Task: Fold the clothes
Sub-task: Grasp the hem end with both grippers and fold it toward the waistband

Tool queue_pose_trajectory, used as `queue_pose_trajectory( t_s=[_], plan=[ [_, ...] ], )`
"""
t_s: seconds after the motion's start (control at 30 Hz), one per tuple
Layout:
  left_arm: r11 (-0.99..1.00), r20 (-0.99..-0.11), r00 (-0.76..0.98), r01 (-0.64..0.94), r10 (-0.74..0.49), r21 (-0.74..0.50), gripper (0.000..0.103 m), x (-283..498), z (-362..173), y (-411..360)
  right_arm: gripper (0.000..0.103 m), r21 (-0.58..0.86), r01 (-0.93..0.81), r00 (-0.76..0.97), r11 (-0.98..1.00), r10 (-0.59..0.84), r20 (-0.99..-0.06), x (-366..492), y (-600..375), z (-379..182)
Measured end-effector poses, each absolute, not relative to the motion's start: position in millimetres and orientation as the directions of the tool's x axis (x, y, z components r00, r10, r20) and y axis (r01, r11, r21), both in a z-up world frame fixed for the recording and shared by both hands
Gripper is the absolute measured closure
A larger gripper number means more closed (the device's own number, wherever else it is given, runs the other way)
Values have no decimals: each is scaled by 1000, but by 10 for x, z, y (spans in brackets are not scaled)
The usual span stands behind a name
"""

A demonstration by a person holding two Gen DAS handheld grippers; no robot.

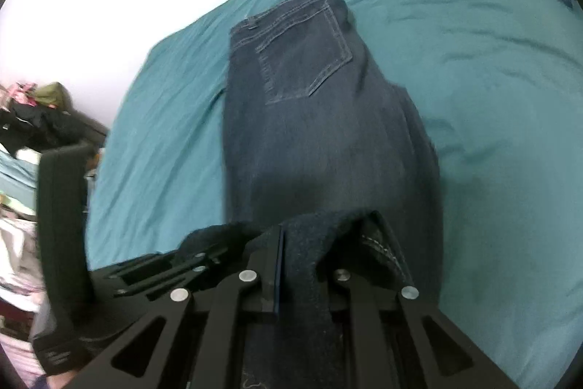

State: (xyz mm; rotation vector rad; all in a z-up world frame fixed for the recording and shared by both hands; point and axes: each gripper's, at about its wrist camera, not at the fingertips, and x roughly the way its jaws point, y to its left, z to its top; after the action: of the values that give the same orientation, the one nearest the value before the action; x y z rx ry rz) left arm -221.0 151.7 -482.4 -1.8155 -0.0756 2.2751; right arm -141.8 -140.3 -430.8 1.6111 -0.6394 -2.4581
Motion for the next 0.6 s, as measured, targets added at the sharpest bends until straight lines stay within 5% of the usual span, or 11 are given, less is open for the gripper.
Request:
queue_pose_trajectory(
  t_s=[0.27,0.37,0.4,0.43,0.47,0.53,0.6],
  plan=[
    [-983,-968,-208,-142,141,-112,94,-2748,-5588,1669,94,343,-172,-336,-924,-272,-902,-1823,-1251,-5109],
    [-968,-953,-273,-242,133,-66,92,-2586,-5605,1696,81,416,-114,-313,-902,-365,-877,-1813,-1166,-5215],
    [-962,-947,-279,-259,156,-82,90,-2524,-5545,1638,65,477,-75,-269,-876,-443,-855,-1805,-1107,-5179],
    [-958,-941,-286,-266,180,-103,80,-2450,-5473,1555,45,508,-52,-251,-860,-481,-840,-1789,-1064,-5142],
    [-957,-928,-317,-268,194,-109,52,-2344,-5373,1443,39,497,-17,-251,-868,-477,-842,-1721,-984,-5040],
    [-964,-874,-449,-257,185,-72,24,-2020,-5096,1148,30,410,125,-292,-903,-429,-855,-1491,-842,-4749],
    [-963,-802,-575,-270,160,2,24,-1639,-4856,914,30,296,270,-349,-916,-380,-857,-1244,-767,-4519]
  ],
)
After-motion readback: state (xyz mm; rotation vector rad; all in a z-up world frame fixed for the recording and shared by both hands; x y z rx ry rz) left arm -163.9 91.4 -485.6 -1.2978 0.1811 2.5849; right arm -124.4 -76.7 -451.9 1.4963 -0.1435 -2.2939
